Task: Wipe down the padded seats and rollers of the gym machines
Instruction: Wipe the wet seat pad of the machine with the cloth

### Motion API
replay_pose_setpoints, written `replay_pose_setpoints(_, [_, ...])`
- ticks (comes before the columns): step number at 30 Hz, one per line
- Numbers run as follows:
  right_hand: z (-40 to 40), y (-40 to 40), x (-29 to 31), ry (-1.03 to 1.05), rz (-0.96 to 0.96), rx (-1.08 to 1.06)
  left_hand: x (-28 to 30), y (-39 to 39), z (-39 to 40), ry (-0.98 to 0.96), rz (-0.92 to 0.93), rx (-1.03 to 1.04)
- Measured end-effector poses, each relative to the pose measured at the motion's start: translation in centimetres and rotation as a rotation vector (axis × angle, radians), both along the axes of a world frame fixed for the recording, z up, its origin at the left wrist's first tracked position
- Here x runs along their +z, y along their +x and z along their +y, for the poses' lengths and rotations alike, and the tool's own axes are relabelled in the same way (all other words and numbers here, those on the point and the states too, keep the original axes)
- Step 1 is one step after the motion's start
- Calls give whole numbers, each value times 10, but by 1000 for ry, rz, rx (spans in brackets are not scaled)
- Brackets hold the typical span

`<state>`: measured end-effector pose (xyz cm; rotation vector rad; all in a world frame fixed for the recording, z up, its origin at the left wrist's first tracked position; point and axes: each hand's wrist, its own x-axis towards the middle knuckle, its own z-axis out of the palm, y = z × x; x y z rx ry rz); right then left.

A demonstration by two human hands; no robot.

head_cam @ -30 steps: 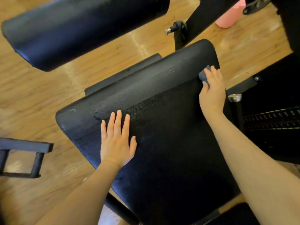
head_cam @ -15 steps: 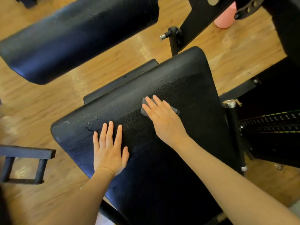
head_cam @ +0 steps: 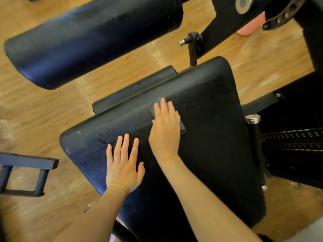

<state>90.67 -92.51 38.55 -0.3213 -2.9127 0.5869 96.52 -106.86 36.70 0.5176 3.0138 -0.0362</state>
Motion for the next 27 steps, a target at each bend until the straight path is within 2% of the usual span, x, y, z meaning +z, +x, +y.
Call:
replay_pose_setpoints(2, [-3,6,-4,10,1,182,0,0,0,5,-2,-4])
replay_pose_setpoints(4, [29,-2,-2,77,-7,367,0,0,-1,9,-4,-7])
replay_pose_setpoints(6, [74,-16,0,179,-9,392,0,0,-1,15,-2,-9])
replay_pose_setpoints(7, [97,-24,1,174,-16,309,0,0,-1,18,0,-10])
replay_pose_setpoints(11, [152,-43,4,-60,-13,-137,0,1,-1,7,-1,-11])
replay_pose_setpoints(14, [122,-45,2,-80,3,-361,-1,1,0,11,4,-15])
replay_pose_setpoints(15, [101,-39,3,-57,21,-375,-1,1,0,13,6,-15])
replay_pose_setpoints(16, [76,-30,3,-17,27,-309,-1,1,0,18,4,-12])
replay_pose_setpoints(18, [23,-3,0,57,1,-32,-1,0,0,22,2,-11])
replay_pose_setpoints(20, [-10,25,-4,11,-18,204,-1,0,-1,23,9,-15])
replay_pose_setpoints(23, [9,30,-11,8,-20,416,-1,0,0,28,20,-20])
replay_pose_setpoints(25, [39,16,-11,36,3,421,-3,1,-1,16,30,-24])
replay_pose_setpoints(27, [68,-2,-8,18,4,228,-4,1,-2,21,30,-20])
